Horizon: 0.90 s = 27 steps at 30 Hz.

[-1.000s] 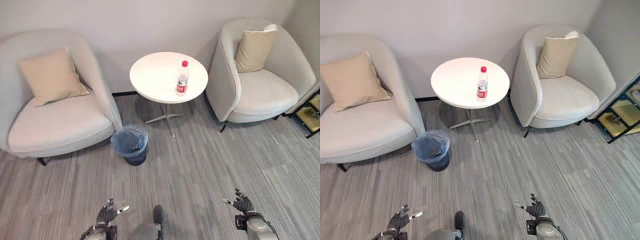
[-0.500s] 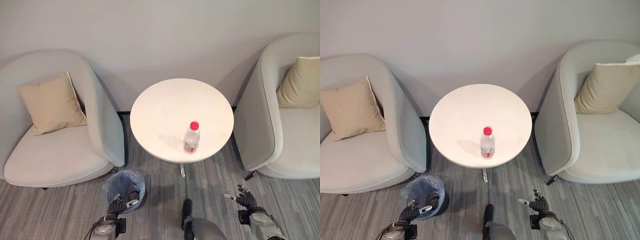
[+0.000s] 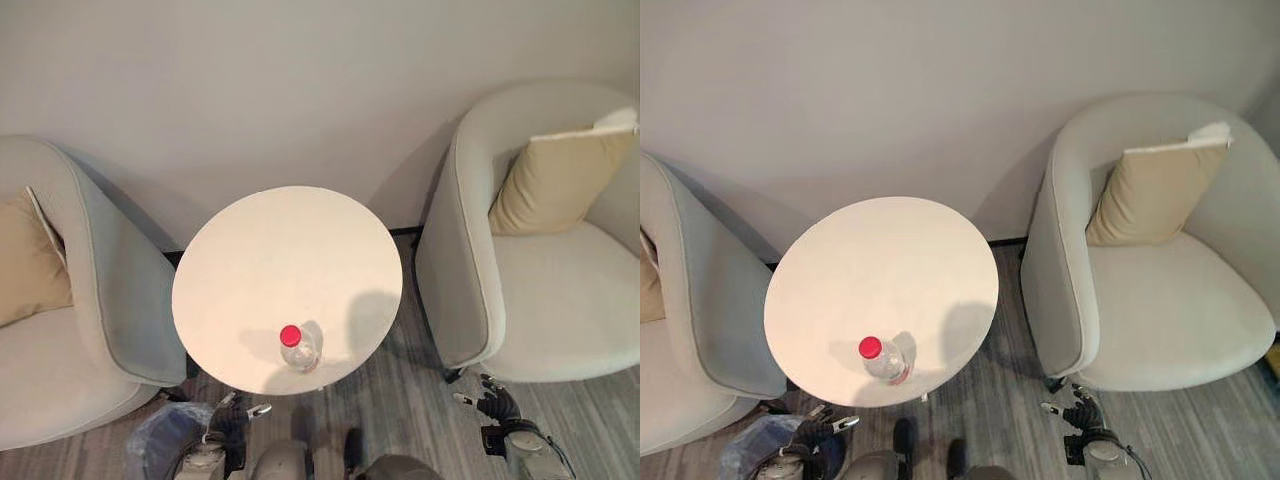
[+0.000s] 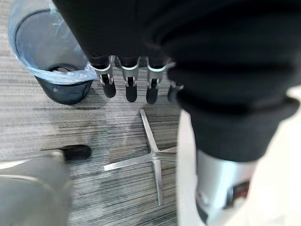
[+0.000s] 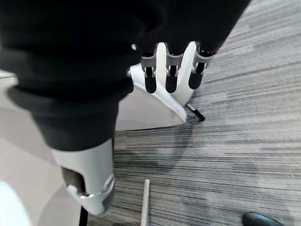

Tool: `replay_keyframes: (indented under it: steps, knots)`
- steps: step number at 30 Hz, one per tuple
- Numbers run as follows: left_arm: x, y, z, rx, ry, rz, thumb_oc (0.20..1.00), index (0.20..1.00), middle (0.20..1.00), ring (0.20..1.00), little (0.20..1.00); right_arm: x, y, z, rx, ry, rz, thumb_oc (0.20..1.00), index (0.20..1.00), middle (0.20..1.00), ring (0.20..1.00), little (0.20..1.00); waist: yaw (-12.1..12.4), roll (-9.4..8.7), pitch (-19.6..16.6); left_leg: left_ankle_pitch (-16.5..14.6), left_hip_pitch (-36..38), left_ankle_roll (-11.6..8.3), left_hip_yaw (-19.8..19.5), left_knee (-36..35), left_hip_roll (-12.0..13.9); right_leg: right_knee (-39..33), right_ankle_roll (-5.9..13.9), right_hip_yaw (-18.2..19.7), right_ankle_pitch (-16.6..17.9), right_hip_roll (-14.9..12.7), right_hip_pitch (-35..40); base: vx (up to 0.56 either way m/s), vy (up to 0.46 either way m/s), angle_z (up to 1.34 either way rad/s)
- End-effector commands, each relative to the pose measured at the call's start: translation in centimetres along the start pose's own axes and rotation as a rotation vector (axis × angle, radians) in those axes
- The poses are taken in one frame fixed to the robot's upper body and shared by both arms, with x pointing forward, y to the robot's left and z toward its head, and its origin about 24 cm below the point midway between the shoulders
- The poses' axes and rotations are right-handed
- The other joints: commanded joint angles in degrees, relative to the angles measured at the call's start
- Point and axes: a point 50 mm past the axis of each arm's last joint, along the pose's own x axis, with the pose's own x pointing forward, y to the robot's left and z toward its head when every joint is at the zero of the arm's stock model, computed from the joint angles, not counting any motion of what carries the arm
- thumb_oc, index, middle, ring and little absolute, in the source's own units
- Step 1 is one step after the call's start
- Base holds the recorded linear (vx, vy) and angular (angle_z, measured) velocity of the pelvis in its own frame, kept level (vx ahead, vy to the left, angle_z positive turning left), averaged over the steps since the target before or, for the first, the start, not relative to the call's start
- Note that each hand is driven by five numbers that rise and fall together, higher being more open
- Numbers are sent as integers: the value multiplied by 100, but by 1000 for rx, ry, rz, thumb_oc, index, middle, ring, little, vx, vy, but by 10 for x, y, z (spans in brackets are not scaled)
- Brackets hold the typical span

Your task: Gather garbage on tea table into small bin, then transfer packed bag to large trash can.

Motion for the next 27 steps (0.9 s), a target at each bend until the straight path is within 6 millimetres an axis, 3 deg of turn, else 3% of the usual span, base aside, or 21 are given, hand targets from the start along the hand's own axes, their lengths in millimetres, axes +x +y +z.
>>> replay_keyframes:
  steps: [1, 9, 11, 13, 14, 18, 22, 23, 27]
  knots:
    - [4, 6, 19, 58, -83, 0, 1000, 1000, 1000, 1000, 1000, 3, -4, 12, -15, -52, -5, 1000, 1000, 1000, 1000, 1000, 147, 172, -157, -517, 316, 56, 130, 215, 12, 58, 1043, 61, -312, -530, -237, 5, 53, 6]
    - [2, 14, 17, 48, -79, 26, 1000, 1000, 1000, 1000, 1000, 4, 4, 23, -98, -99, 39, 1000, 1000, 1000, 1000, 1000, 295, 198, -197, -549, 513, 200, 95, 3, -29, 434, 1181, 58, -311, -651, -396, -47, 49, 1]
    - [3, 18, 27, 49, -116, 42, 1000, 1000, 1000, 1000, 1000, 4, 6, 48, -139, -204, 47, 1000, 1000, 1000, 1000, 1000, 218, 250, -84, -463, 352, 242, -120, 82, -24, 1032, 1284, 843, -358, -489, -832, -144, -59, -2]
    - [4, 19, 29, 51, -125, 42, 1000, 1000, 1000, 1000, 1000, 3, 5, 52, -152, -226, 49, 1000, 1000, 1000, 1000, 1000, 210, 244, -90, -451, 288, 238, -142, 110, -31, 987, 1269, 1035, -373, -453, -817, -83, -77, 25]
    - [3, 20, 30, 58, -135, 47, 1000, 1000, 1000, 1000, 1000, 1, 4, 63, -195, -287, 55, 1000, 1000, 1000, 1000, 1000, 254, 221, -133, -405, 161, 201, -191, 163, -54, 668, 1165, 1058, -356, -495, -649, -73, -118, 43]
    - [3, 17, 28, 52, -129, 36, 1000, 1000, 1000, 1000, 1000, -3, 1, 72, -239, -338, 48, 1000, 1000, 1000, 1000, 1000, 287, 194, -171, -261, -134, 72, -301, 340, -46, 231, 1065, 978, -379, -475, -468, -73, -127, 37]
    - [4, 6, 32, 67, -142, 1, 1000, 1000, 1000, 1000, 1000, -9, -8, 88, -278, -420, 23, 1000, 1000, 1000, 1000, 1000, 246, 203, -58, -203, -417, -64, -230, 649, -28, -84, 1042, 622, -287, -529, -312, -122, -57, 71]
    - [4, 2, 34, 73, -153, -12, 1000, 1000, 1000, 1000, 1000, -13, -10, 101, -321, -485, 16, 1000, 1000, 1000, 1000, 1000, 182, 181, -12, -329, -337, -51, 89, 830, 154, -113, 1049, 391, -235, -662, -300, -95, 59, 127]
    - [3, 1, 29, 75, -139, -9, 1000, 1000, 1000, 1000, 1000, -19, -10, 114, -377, -556, 17, 1000, 1000, 1000, 1000, 1000, 97, 193, -35, -389, -130, -67, 193, 819, 345, -103, 1075, 206, -222, -765, -288, -34, 69, 68]
